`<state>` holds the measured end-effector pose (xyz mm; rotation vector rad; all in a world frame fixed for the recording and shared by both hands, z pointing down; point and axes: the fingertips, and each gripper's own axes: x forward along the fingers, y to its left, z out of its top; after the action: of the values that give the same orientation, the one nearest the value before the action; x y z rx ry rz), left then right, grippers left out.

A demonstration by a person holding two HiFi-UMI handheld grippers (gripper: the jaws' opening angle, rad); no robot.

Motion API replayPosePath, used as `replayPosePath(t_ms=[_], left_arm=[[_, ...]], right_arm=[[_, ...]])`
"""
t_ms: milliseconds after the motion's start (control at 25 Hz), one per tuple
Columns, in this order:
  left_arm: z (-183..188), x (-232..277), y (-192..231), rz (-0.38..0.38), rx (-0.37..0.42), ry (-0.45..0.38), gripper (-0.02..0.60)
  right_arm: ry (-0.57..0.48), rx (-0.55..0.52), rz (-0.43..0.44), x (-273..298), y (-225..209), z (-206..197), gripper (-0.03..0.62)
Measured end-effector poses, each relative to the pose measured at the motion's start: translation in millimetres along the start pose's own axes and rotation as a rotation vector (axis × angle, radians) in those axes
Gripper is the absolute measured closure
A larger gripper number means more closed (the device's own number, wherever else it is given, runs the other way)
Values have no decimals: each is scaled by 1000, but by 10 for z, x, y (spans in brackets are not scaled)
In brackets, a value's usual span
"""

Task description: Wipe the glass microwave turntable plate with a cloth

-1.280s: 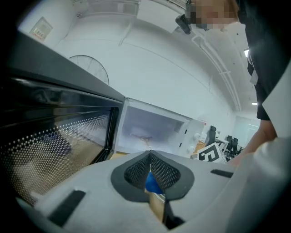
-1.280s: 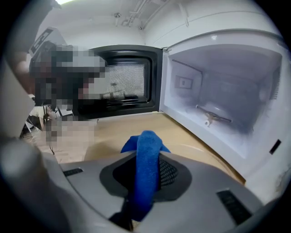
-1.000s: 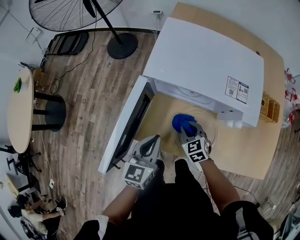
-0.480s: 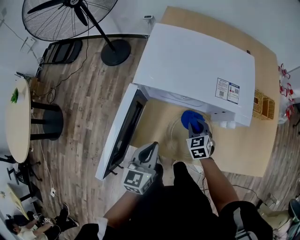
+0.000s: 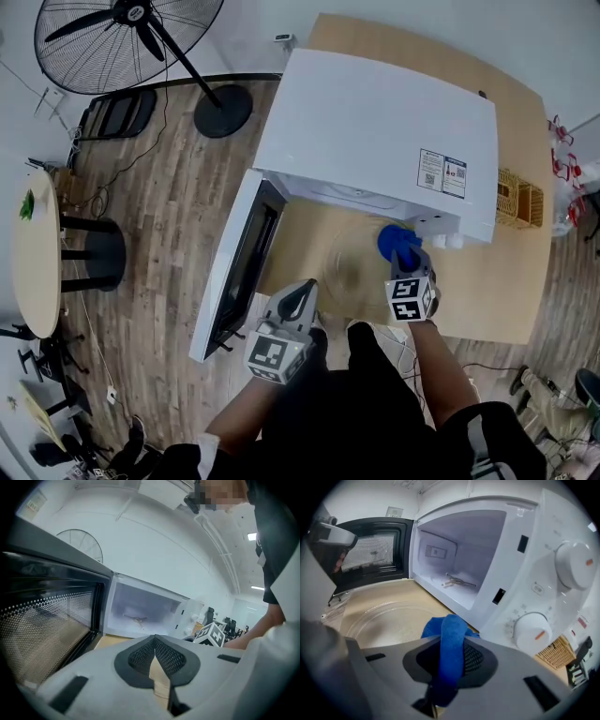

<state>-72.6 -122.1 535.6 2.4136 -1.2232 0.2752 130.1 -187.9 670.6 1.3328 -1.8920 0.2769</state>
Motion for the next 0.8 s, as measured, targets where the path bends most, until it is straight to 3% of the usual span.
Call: replayPosePath(t_ms=[480,640,800], left_arm=[[50,63,-223,-49,13,-15,580],[64,26,-217,-34,26,-7,580],[57,-20,-201,-21,27,-20,580]], right_arm=[[25,5,-31,-201,-84,-214,530],[-79,21,-11,-325,-13,-14,530],[-189,3,74,-465,237,266,530]])
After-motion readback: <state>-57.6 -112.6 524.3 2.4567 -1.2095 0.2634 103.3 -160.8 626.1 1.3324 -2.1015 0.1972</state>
